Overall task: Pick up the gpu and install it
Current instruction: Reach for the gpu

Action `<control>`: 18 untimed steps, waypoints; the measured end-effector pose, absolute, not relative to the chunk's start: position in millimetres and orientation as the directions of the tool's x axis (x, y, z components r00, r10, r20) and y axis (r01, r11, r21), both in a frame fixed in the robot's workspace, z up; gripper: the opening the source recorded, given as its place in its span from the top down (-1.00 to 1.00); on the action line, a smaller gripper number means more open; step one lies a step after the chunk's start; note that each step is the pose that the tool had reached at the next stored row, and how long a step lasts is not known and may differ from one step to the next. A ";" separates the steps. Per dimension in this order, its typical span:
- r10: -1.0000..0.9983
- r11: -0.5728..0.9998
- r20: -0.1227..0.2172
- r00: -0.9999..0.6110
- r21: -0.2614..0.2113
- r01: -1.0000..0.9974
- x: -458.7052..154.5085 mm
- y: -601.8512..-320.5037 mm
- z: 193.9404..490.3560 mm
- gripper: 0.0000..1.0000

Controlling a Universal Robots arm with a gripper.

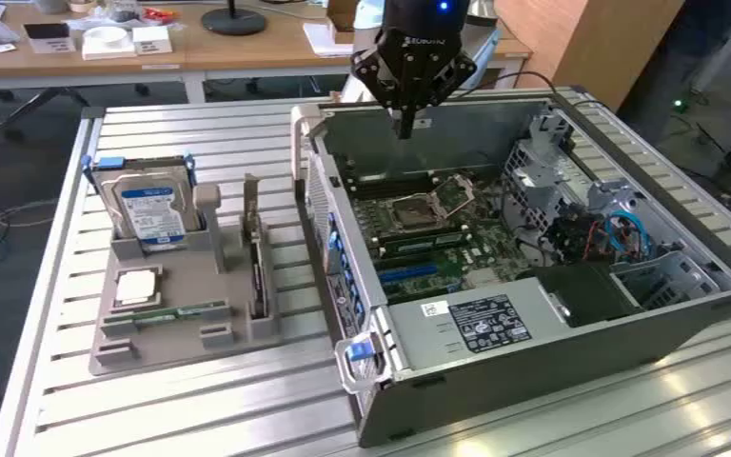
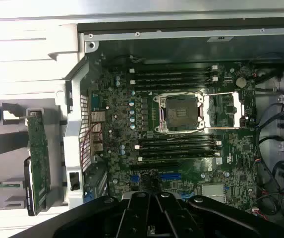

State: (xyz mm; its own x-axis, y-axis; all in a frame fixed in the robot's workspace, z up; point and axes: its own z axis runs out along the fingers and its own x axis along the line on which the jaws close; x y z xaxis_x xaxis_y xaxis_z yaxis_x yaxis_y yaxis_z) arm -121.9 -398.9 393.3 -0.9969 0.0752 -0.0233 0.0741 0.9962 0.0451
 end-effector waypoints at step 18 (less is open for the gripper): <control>0.075 0.996 -0.023 -0.997 0.045 0.074 -129.0 -398.9 393.2 0.79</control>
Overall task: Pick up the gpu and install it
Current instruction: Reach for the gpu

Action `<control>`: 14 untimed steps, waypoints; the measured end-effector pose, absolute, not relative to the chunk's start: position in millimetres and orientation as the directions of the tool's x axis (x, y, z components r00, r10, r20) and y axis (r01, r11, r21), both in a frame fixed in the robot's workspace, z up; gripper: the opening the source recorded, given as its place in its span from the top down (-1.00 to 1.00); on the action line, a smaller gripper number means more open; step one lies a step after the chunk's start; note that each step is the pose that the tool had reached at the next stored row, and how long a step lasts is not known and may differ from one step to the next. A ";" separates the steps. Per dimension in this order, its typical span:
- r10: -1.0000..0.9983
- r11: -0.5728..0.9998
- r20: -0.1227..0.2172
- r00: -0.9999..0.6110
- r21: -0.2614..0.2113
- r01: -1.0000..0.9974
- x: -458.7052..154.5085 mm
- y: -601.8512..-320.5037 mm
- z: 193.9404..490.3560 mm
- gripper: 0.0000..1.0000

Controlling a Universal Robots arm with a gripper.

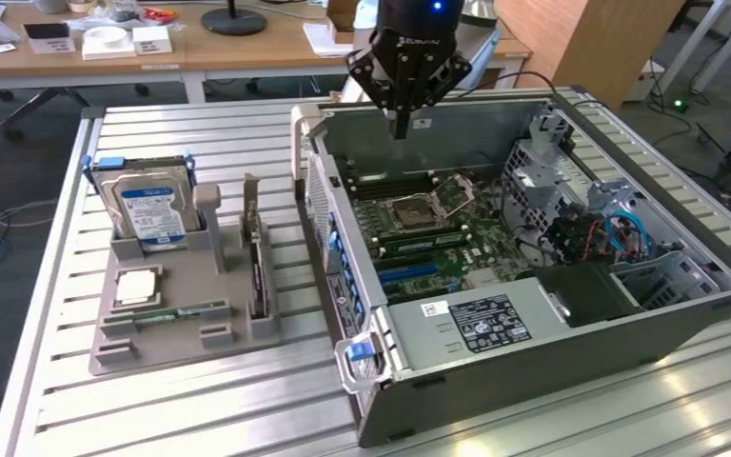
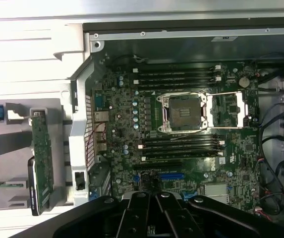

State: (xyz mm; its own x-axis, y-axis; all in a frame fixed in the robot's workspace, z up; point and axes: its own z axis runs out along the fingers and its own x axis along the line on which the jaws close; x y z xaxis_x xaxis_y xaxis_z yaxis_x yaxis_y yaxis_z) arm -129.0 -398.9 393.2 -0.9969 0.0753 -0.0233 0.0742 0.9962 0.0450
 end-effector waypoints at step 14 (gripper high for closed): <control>0.075 0.996 -0.023 -0.997 0.045 0.074 -157.1 -398.0 393.0 0.79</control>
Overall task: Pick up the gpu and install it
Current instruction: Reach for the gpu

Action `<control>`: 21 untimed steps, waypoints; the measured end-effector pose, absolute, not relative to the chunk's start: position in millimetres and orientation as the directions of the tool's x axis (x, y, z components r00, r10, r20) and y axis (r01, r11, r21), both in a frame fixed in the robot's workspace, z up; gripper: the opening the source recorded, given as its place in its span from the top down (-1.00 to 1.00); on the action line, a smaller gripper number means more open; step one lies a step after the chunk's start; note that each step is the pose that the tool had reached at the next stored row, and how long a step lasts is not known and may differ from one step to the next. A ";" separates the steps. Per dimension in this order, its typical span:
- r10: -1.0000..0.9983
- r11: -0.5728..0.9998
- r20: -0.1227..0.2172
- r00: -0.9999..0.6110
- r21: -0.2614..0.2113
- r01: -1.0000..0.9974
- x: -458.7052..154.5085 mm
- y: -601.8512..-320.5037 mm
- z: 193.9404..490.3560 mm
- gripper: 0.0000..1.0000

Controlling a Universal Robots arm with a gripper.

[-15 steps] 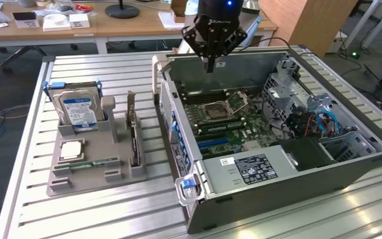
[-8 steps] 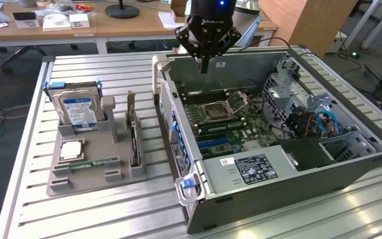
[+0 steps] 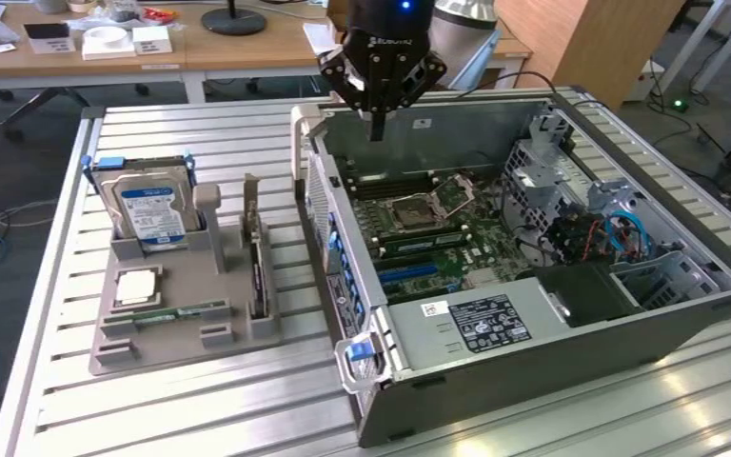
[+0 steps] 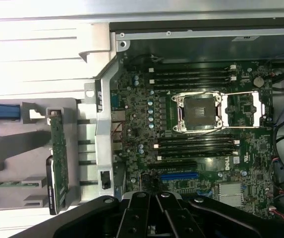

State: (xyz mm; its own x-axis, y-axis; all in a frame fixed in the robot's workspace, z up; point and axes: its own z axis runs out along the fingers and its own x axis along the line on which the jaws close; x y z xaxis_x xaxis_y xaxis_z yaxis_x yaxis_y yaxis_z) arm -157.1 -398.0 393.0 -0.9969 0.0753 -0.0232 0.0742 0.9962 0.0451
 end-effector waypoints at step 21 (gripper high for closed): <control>0.075 0.996 -0.023 -0.997 0.045 0.074 -215.3 -393.7 391.9 0.79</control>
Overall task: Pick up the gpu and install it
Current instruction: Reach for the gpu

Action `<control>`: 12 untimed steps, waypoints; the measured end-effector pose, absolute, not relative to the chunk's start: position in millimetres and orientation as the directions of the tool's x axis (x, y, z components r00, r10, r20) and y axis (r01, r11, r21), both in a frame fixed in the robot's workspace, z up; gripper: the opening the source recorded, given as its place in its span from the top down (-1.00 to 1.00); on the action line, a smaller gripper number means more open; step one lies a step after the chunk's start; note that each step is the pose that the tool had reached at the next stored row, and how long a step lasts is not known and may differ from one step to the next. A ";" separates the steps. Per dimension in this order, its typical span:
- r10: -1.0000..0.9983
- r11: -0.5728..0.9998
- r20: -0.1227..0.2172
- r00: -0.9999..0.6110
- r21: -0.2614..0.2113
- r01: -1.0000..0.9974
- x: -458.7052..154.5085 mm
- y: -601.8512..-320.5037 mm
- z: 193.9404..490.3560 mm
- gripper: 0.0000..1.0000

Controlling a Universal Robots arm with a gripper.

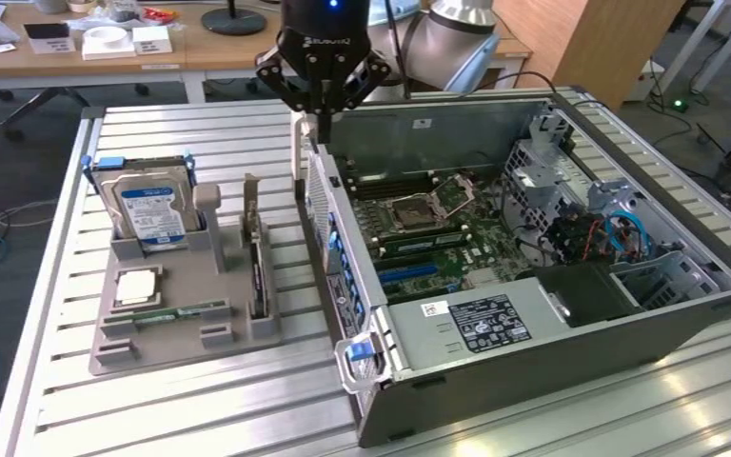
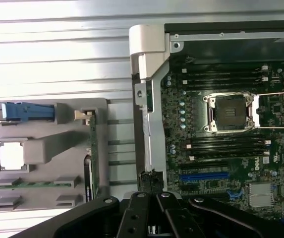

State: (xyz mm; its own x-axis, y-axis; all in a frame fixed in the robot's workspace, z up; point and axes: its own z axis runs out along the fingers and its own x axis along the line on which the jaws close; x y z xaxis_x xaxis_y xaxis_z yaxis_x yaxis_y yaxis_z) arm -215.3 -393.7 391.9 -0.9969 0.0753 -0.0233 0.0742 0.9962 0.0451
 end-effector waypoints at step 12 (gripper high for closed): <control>0.075 0.996 -0.023 -0.997 0.045 0.074 -254.7 -389.0 390.6 0.79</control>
State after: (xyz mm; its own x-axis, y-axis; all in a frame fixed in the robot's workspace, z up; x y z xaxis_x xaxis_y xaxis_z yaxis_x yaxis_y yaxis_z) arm -254.7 -389.0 390.6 -0.9969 0.0753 -0.0233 0.0742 0.9962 0.0450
